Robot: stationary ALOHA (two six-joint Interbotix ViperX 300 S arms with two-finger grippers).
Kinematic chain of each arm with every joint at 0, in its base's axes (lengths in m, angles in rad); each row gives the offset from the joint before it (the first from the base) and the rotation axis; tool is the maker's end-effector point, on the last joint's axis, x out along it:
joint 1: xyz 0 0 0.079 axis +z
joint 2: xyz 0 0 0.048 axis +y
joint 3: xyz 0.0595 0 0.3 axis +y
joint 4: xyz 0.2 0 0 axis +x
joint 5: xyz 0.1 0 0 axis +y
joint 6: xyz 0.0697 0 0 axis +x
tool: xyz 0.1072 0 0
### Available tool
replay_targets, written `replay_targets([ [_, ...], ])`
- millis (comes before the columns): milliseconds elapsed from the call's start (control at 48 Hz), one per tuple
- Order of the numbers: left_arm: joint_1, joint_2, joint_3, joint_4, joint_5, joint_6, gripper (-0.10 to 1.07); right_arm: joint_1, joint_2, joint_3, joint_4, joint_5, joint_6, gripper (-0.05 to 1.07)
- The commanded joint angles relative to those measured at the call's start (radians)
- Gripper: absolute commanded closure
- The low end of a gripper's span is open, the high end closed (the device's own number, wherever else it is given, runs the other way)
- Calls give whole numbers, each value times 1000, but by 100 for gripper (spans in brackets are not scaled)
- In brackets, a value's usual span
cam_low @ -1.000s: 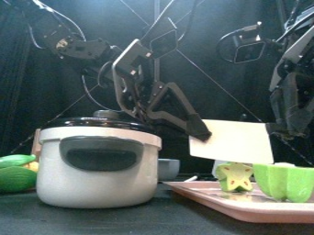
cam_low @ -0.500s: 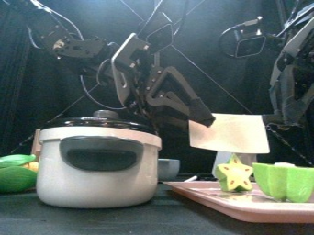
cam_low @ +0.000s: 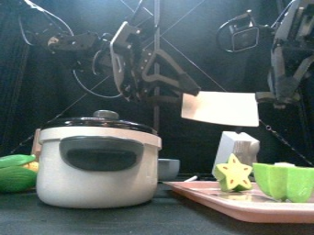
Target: Put cleaver back in holder
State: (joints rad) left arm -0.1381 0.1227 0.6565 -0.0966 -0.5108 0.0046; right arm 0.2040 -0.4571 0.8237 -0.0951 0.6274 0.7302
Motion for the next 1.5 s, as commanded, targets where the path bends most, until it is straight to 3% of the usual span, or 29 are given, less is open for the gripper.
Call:
replay_targets([
  [0,3,-49,6,-2,-28,0,23,-29,-31,-41,35,31,3,55],
  [312,20,-137,126,-11,-135,0,23,-133,-48,-100,181,152,17,55],
  [542,21,-164,175,-18,-167,2,23,-175,-138,-115,140,201,115,55],
  [812,17,-158,183,6,-167,5,23,-227,-236,-146,163,322,236,55],
  [1229,-18,-153,218,6,-210,2,23,-371,-210,-302,155,595,253,55],
  [1479,-18,-152,218,5,-216,3,23,-502,-187,-410,149,778,247,55],
])
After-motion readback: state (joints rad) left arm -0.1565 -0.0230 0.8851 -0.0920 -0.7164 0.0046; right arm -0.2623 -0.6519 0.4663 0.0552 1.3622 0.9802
